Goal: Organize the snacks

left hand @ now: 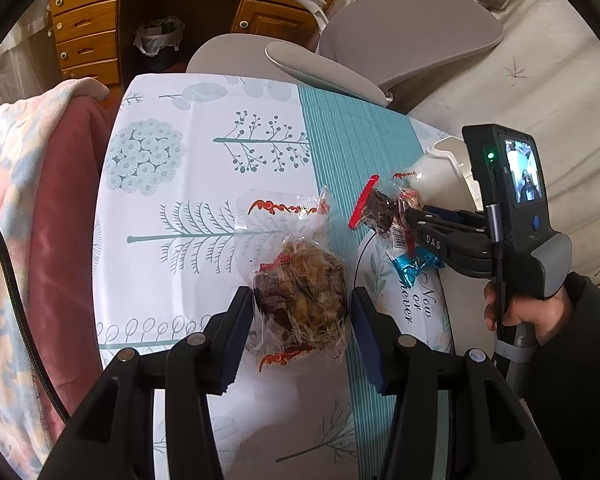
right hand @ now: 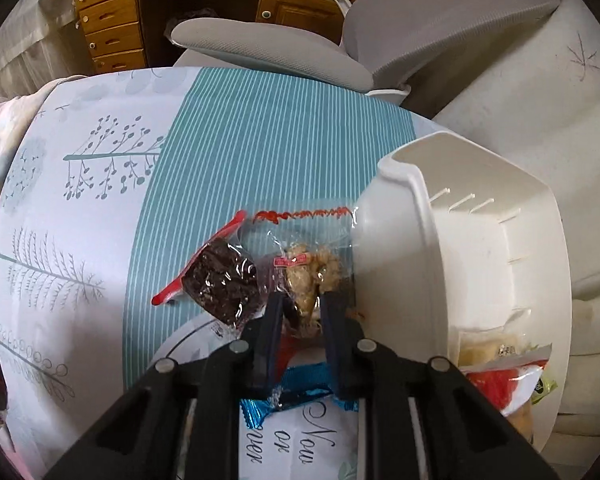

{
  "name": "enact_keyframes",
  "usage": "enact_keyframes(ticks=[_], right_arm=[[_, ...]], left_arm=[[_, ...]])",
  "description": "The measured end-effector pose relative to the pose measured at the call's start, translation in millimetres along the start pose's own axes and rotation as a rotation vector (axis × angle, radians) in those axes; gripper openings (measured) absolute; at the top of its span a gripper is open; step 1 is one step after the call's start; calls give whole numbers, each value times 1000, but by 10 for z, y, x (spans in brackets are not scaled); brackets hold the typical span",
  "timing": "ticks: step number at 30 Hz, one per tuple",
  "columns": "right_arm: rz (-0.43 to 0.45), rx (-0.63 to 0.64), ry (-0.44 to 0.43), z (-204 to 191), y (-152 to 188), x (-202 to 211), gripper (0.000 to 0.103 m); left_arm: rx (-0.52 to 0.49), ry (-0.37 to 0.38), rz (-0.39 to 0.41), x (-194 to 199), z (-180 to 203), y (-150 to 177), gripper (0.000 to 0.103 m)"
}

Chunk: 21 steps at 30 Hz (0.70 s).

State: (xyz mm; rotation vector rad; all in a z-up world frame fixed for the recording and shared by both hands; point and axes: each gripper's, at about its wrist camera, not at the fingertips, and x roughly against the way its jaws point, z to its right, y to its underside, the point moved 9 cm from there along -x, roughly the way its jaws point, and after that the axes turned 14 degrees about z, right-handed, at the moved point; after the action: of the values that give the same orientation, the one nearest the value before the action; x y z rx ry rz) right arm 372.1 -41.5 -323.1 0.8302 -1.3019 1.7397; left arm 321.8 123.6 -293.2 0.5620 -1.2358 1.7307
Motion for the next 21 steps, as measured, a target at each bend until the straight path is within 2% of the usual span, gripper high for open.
enact_keyframes(ticks=[2,3,4,6,8,12,17,21], right_arm=[[-9,-11,-3,3,37,9,17],[-23,-31,-18,1,75,7,5],[-38,-55,-35,2,116,-4,0],[-95,-134,-110,-50,281,-49,0],[-122,-155,-128,-98,424,-49,0],[-134,-202,-198,-252,600,101,0],[-99,-225,-256,-403,681,376,0],[-34,-350,-296,-349,589,605,0]], left_arm=[[-1,2,5,41,3,2,48],[-2,2,6,57,3,3,48],[-3,2,7,85,4,11,48],[-8,3,9,143,8,36,48],[-10,2,11,197,9,52,48],[-7,5,12,327,-5,115,48],[-2,12,8,438,-21,193,48],[-17,12,9,464,-18,237,48]])
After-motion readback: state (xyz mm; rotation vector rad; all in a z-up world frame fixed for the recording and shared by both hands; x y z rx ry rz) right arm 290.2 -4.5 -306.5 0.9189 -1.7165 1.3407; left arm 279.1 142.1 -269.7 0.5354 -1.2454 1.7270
